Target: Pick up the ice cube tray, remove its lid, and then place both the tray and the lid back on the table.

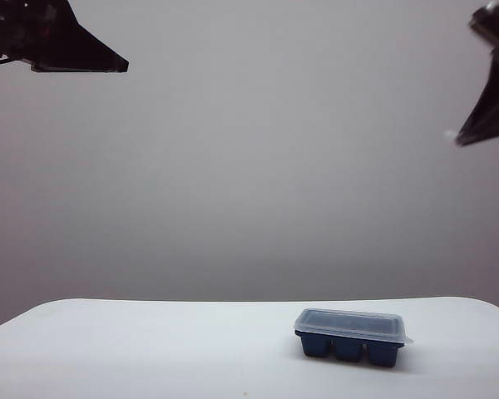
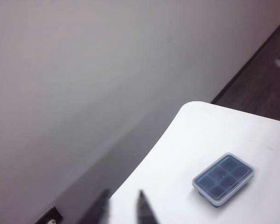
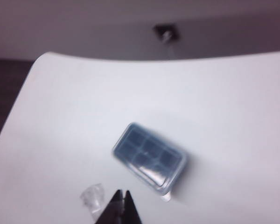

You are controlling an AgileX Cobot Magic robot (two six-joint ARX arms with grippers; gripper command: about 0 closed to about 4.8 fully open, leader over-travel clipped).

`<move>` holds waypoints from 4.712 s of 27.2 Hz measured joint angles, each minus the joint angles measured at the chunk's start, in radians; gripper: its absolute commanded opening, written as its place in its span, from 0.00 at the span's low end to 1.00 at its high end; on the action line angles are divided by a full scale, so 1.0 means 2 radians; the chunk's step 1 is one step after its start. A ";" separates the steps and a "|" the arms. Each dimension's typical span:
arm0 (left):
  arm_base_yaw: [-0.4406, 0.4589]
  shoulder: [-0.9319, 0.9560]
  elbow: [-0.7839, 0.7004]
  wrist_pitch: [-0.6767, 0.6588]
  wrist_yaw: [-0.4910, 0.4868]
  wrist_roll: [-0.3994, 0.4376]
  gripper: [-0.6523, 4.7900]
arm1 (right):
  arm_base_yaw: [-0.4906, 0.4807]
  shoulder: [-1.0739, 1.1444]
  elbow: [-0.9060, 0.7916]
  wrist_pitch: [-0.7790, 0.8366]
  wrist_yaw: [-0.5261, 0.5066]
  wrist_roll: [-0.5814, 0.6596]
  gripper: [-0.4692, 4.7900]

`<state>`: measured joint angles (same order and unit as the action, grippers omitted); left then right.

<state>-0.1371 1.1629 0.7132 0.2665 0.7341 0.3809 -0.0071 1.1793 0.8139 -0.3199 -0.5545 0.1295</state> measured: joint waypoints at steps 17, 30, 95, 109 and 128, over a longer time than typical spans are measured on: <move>0.000 0.054 0.001 0.000 0.034 0.003 0.24 | 0.000 0.247 -0.001 0.039 -0.084 -0.045 0.29; -0.001 0.065 0.001 0.000 0.065 0.004 0.35 | 0.000 0.367 -0.001 0.179 -0.141 0.047 0.32; -0.086 0.065 0.001 -0.083 0.001 0.189 1.00 | 0.132 0.336 0.074 0.278 -0.422 0.298 0.07; -0.087 0.065 0.000 -0.112 0.055 0.172 1.00 | 0.151 0.336 0.074 0.427 -0.414 0.420 0.07; -0.087 0.065 0.000 -0.077 0.055 0.136 1.00 | 0.185 0.336 0.074 0.507 -0.400 0.486 0.07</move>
<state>-0.3119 1.2934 0.7139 0.1131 0.8448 0.6525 0.3630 1.8503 0.9623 0.6949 -1.3537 1.1019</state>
